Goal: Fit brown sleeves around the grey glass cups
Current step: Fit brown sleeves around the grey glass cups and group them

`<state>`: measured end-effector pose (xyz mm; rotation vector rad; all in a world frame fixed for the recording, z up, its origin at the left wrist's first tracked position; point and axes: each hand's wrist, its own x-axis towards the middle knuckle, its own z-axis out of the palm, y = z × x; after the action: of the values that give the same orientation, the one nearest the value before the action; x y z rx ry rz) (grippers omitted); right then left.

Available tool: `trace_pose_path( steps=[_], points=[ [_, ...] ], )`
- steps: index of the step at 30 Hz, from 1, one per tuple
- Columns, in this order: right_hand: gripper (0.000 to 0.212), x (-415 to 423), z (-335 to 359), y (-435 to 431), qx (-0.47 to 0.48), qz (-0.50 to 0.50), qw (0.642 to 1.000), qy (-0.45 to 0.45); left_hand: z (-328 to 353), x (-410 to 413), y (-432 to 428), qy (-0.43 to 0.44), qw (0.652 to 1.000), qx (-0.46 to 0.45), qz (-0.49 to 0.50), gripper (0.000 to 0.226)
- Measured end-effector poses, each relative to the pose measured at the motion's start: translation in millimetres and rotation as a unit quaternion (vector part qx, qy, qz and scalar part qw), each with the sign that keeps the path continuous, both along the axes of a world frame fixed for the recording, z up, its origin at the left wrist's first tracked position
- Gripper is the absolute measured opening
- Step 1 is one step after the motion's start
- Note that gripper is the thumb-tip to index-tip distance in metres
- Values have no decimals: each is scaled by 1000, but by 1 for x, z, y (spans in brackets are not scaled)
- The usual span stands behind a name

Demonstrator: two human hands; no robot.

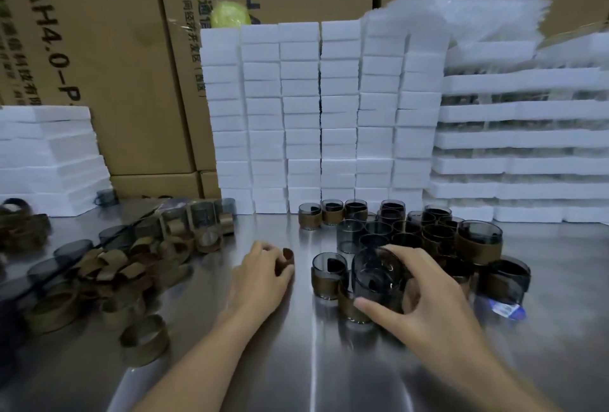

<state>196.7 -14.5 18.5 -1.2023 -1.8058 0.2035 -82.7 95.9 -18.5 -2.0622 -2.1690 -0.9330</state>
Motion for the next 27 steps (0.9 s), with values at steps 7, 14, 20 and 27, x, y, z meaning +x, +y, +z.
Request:
trace_pose_path(
  steps=[7, 14, 20, 27],
  points=[
    [64, 4, -10, 8, -61, 19, 987, 147, 7, 31, -36, -341, 918, 196, -47, 37],
    [64, 4, 0, 5, -2, 39, 972, 231, 29, 89, -81, -259, 896, 220, -285, 55],
    [51, 15, 6, 11, -78, 49, 945, 313, 26, 87, -81, -256, 886, 260, -286, 67],
    [84, 8, 8, 8, -175, 147, 901, 369, 25, 92, -86, -153, 874, 312, -340, 61]
  ],
)
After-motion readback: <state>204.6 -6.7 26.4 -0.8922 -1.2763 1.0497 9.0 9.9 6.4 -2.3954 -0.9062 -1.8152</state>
